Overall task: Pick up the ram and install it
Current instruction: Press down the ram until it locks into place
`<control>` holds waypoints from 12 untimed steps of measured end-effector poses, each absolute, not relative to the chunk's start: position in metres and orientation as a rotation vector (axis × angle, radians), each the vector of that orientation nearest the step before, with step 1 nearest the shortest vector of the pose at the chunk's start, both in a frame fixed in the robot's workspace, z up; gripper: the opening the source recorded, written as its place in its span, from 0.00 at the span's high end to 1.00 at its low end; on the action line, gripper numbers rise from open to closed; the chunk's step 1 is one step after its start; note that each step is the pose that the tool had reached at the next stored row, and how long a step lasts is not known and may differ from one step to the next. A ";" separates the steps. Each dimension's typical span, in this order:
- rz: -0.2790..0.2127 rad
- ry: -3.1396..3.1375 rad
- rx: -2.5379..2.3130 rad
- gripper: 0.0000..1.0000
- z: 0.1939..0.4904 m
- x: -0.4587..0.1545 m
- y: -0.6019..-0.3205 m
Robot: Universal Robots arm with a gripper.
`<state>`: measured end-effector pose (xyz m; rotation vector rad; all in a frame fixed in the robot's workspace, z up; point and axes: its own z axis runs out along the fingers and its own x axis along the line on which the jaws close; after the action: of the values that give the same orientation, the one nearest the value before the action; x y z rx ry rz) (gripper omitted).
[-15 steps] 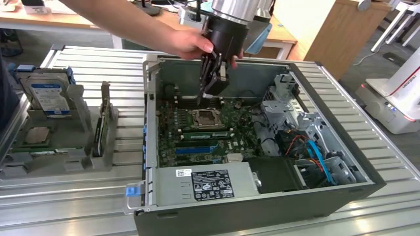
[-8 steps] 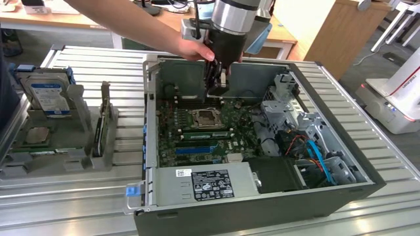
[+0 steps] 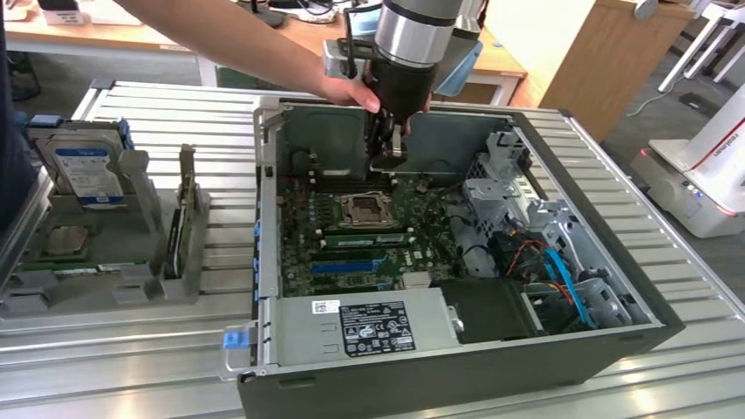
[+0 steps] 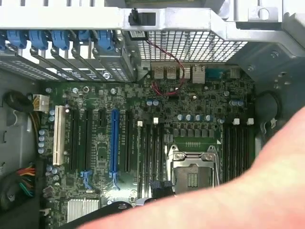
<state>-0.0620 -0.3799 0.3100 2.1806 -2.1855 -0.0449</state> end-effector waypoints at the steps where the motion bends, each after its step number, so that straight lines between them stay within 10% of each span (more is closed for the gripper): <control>1: -0.051 -2.194 2.190 0.89 0.309 -0.061 -0.379; 12: -0.066 -2.216 2.213 0.89 0.305 -0.060 -0.376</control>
<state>-0.0598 -0.3760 0.3053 2.2126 -2.2156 -0.0656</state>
